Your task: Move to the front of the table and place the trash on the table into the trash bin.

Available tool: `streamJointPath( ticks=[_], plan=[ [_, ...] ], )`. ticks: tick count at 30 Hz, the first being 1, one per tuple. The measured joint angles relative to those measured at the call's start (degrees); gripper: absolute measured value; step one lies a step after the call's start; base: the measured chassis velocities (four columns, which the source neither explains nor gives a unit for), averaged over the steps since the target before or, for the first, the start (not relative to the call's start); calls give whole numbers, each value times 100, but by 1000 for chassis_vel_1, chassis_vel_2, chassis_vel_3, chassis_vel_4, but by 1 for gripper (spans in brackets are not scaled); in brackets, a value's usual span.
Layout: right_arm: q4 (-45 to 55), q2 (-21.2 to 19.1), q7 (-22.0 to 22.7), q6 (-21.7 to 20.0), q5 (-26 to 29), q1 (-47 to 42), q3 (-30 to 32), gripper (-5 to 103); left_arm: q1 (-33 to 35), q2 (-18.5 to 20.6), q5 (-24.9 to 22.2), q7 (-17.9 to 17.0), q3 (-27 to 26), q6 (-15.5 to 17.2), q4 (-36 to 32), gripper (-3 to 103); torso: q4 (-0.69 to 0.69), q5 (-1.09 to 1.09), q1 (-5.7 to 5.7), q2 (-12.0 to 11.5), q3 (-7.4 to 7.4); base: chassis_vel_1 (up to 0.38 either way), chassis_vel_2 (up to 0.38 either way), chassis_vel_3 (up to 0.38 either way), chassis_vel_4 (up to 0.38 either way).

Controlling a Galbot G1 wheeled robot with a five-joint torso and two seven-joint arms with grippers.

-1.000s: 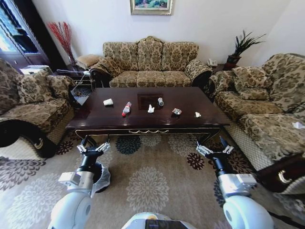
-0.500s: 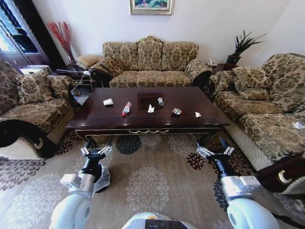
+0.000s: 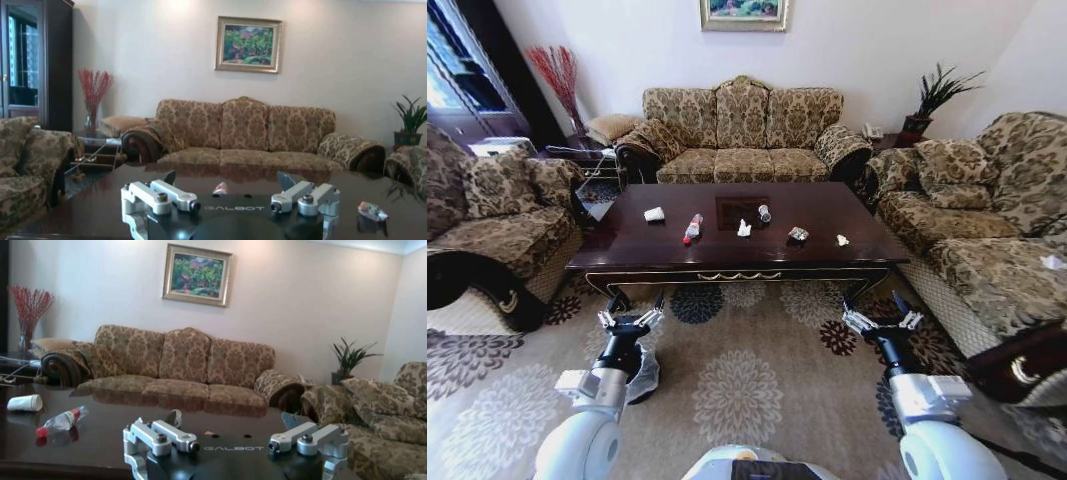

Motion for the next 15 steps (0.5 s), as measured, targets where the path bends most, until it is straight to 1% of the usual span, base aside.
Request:
streamJointPath(
  ticks=[3, 7, 12, 15],
  plan=[
    [3, 22, -3, 7, -30, -26, -24, 100, 34, -28, 22, 1, 0, -25, -20, 100, 0, 0, 0, 0, 0, 106, 133, -123, -116],
    [8, 23, -4, 9, -57, -52, -50, 100, 83, -77, 32, 8, -4, -59, -46, 100, 0, -1, 0, 0, 0, 186, 196, -188, -219],
    [-5, 43, -5, 41, -76, -89, -94, 100, 129, -112, 52, 14, -9, -86, -77, 100, 0, -4, 1, 0, 0, 262, 286, -252, -260],
    [-30, 48, -8, 62, -78, -93, -103, 100, 133, -111, 54, 15, -10, -86, -78, 100, 1, -2, 1, 0, 0, 310, 305, -292, -307]
  ],
)
